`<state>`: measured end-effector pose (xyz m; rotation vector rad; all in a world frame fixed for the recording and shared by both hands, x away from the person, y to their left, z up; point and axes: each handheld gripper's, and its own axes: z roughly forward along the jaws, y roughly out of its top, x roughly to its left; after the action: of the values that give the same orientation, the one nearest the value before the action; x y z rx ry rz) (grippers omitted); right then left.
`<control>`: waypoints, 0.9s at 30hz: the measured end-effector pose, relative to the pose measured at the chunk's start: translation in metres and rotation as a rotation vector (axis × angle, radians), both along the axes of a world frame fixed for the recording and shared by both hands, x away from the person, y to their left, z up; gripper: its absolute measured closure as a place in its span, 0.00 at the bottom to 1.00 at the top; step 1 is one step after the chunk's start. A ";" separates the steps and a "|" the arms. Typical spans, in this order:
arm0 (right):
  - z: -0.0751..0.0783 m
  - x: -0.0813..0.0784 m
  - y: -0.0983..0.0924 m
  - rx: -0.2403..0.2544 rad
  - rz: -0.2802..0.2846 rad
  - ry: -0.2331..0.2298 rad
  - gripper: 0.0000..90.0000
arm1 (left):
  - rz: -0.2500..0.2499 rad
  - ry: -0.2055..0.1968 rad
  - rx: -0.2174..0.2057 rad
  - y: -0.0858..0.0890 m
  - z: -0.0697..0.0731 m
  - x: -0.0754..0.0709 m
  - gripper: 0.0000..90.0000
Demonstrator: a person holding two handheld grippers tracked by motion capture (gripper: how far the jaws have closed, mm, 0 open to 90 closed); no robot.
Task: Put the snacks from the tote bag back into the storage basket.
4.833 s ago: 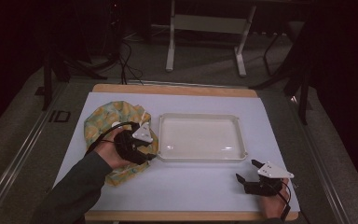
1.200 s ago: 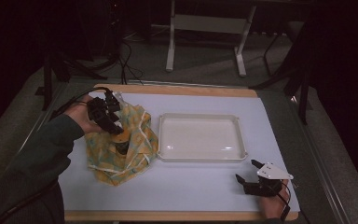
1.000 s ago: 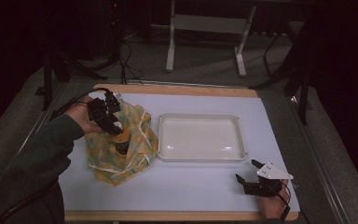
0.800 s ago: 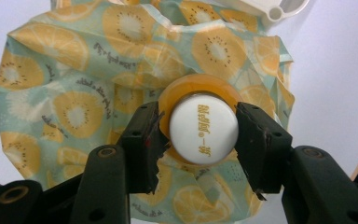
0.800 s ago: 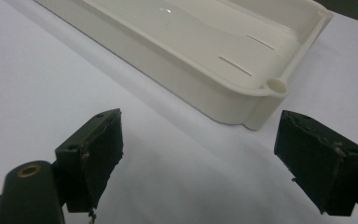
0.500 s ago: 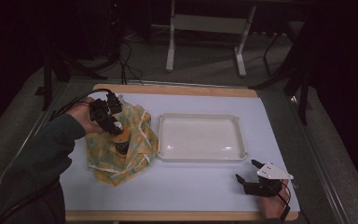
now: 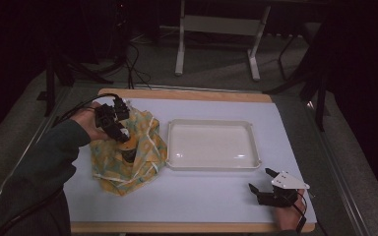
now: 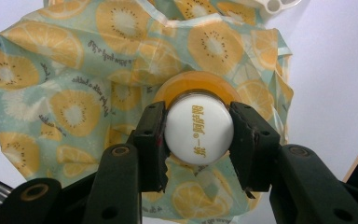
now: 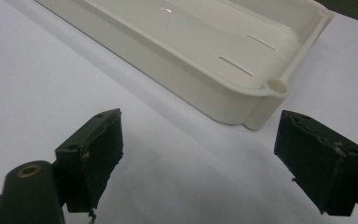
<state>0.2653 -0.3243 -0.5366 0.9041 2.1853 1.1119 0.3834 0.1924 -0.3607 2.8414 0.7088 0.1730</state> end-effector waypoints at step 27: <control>0.000 0.000 0.000 -0.005 0.000 -0.001 0.17 | -0.024 -0.004 0.019 0.007 0.014 -0.010 0.65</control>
<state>0.2653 -0.3240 -0.5366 0.9006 2.1865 1.1057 0.3733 0.1992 -0.3462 2.8654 0.6753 0.1818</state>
